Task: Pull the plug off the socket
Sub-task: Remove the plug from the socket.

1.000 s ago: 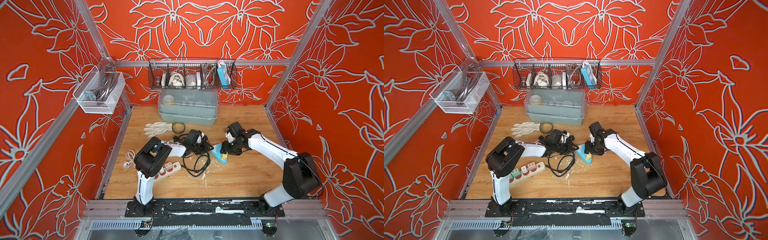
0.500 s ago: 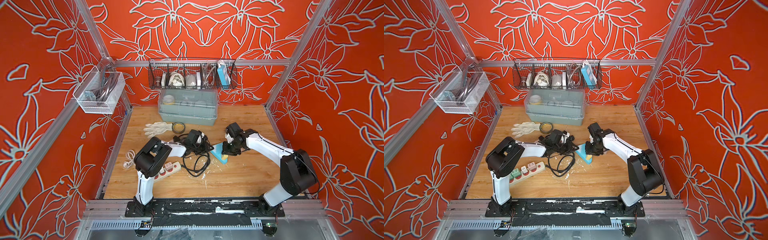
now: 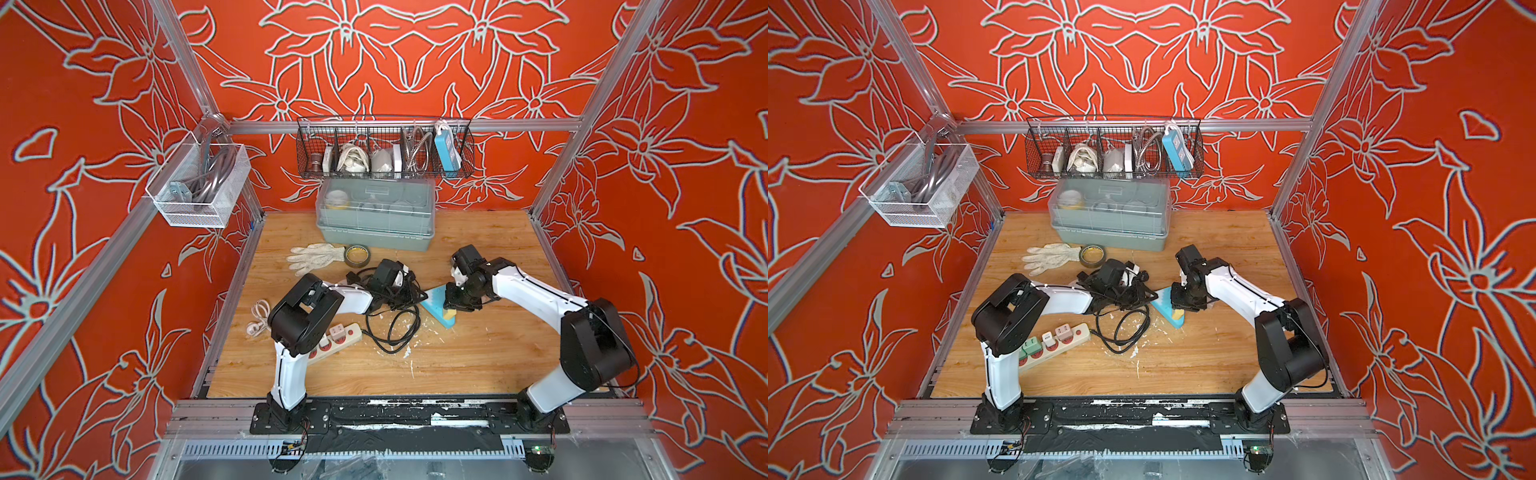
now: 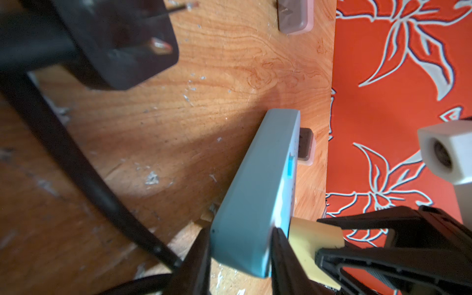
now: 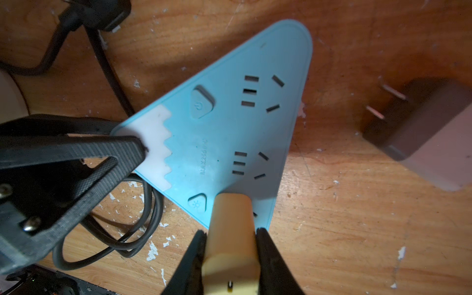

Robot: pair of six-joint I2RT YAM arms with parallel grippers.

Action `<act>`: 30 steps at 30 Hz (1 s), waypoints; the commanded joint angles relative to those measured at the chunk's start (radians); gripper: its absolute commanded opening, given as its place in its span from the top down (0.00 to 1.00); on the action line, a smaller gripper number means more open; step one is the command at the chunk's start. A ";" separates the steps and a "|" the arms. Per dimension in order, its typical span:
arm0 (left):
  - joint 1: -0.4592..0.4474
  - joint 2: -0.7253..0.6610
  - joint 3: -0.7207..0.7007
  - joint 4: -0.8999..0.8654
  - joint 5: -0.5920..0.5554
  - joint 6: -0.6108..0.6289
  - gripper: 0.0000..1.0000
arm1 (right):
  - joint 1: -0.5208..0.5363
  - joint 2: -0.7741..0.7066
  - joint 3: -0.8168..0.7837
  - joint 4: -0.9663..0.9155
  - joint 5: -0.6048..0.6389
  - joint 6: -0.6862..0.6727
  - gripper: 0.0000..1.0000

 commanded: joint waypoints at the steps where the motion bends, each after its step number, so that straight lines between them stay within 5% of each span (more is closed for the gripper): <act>1: -0.005 0.120 -0.059 -0.290 -0.180 0.048 0.76 | 0.005 -0.052 0.053 -0.001 -0.061 -0.004 1.00; 5: -0.011 0.131 -0.058 -0.292 -0.193 0.044 0.76 | 0.028 -0.054 0.070 0.029 -0.146 -0.068 1.00; 10: -0.013 0.135 -0.059 -0.315 -0.223 0.045 0.76 | 0.018 -0.041 0.157 -0.156 0.061 -0.081 1.00; 14: -0.014 0.143 -0.061 -0.318 -0.232 0.042 0.76 | 0.008 -0.080 0.113 -0.124 0.126 0.016 1.00; 23: -0.020 0.132 -0.065 -0.307 -0.217 0.029 0.77 | 0.109 0.082 0.159 -0.089 0.029 0.024 1.00; 30: -0.030 0.163 -0.066 -0.318 -0.239 0.030 0.77 | 0.095 0.023 0.268 -0.167 0.085 0.059 1.00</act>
